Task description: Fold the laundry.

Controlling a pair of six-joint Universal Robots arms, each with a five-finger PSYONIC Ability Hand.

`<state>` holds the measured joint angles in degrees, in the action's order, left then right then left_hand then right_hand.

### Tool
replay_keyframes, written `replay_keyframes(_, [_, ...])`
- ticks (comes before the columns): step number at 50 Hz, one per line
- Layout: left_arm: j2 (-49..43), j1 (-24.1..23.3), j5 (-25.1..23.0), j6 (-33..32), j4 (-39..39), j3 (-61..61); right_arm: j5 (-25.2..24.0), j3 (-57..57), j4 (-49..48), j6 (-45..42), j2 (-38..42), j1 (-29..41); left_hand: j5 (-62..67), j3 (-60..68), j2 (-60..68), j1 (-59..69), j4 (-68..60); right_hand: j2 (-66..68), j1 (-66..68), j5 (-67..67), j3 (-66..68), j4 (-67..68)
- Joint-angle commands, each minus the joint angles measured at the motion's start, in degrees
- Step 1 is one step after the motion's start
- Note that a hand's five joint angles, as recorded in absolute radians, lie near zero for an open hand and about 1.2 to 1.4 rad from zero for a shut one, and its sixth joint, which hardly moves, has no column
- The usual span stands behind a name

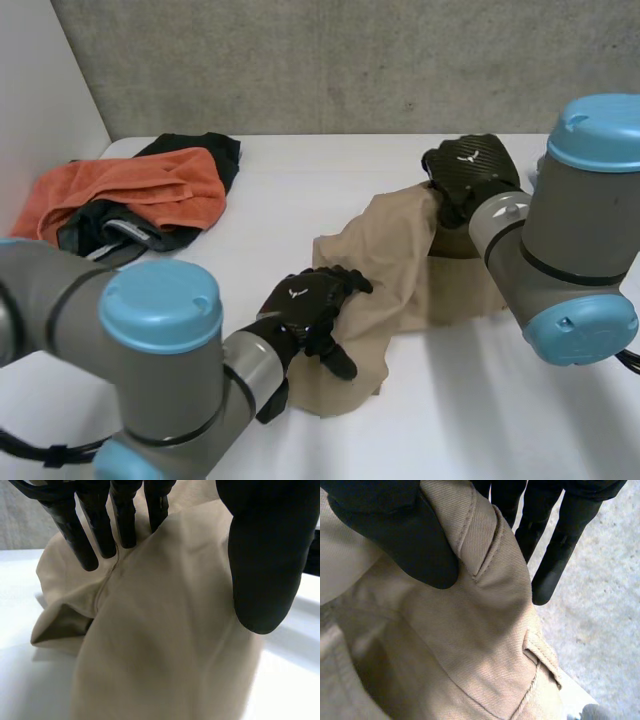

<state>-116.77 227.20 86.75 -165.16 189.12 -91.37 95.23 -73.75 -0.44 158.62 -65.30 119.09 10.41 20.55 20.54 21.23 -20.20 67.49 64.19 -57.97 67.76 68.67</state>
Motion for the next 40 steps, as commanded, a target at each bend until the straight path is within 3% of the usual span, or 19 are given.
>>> replay_keyframes(1, [-8.3, 0.2, 5.5, -5.5, 2.0, 7.0, -0.3, -2.7, -1.3, 0.4, -0.2, -1.8, 3.9, 3.8, 3.8, 3.1, -4.1, 12.5, 15.8, -12.0, 12.2, 11.3])
replay_keyframes(3, [-10.3, 0.2, 7.0, -7.1, 2.0, 8.7, -1.0, -3.5, -1.5, 0.3, -0.2, -2.5, 6.1, 6.0, 6.0, 5.3, -6.3, 12.5, 15.8, -12.0, 12.2, 11.3])
replay_keyframes(5, [-11.7, 0.2, 8.0, -8.8, 1.7, 10.2, -1.6, -3.8, -1.5, -0.1, -0.2, -2.9, 17.8, 17.7, 17.7, 17.0, -18.0, 12.5, 15.8, -12.0, 12.2, 11.3])
replay_keyframes(6, [-12.8, 0.4, 8.3, -10.4, 1.6, 11.2, -2.3, -4.0, -1.5, -0.4, -0.3, -3.3, 42.7, 42.6, 42.6, 41.9, -42.9, 12.5, 15.8, -12.0, 12.2, 11.3])
replay_keyframes(7, [-12.8, 0.6, 8.5, -10.9, 1.5, 11.4, -2.6, -4.0, -1.4, -0.4, -0.3, -3.5, 58.9, 58.8, 58.8, 58.1, -59.2, 12.5, 15.8, -12.0, 12.2, 11.3])
replay_keyframes(12, [-8.8, 1.0, 9.2, -12.0, 0.9, 11.5, -4.2, -3.8, 0.0, -3.0, -3.1, -4.6, 59.6, 59.5, 59.5, 58.8, -59.8, 12.5, 15.8, -12.0, 12.2, 11.3])
replay_keyframes(21, [17.7, 5.3, 8.9, -13.1, 0.2, 10.5, -10.1, -1.8, 5.4, -19.0, -17.5, -5.3, 59.6, 59.5, 59.5, 58.8, -59.8, 12.5, 15.8, -12.0, 12.2, 11.3])
replay_keyframes(27, [32.8, 8.1, 8.2, -17.7, -2.9, 12.7, -10.7, 3.3, 12.0, -20.8, -26.2, -5.2, 59.6, 59.5, 59.5, 58.8, -59.8, 12.5, 15.8, -12.0, 12.2, 11.3])
replay_keyframes(34, [40.8, 8.0, 6.7, -18.4, -7.4, 17.8, -12.2, 8.9, 20.1, -20.8, -33.5, -6.1, 59.6, 59.5, 59.5, 58.8, -59.8, 12.5, 15.8, -12.0, 12.2, 11.3])
replay_keyframes(40, [39.3, 8.3, 6.6, -18.5, -8.1, 19.3, -13.2, 9.2, 20.6, -19.8, -33.3, -6.9, 59.6, 59.5, 59.5, 58.8, -59.8, 12.5, 15.8, -12.0, 12.2, 11.3])
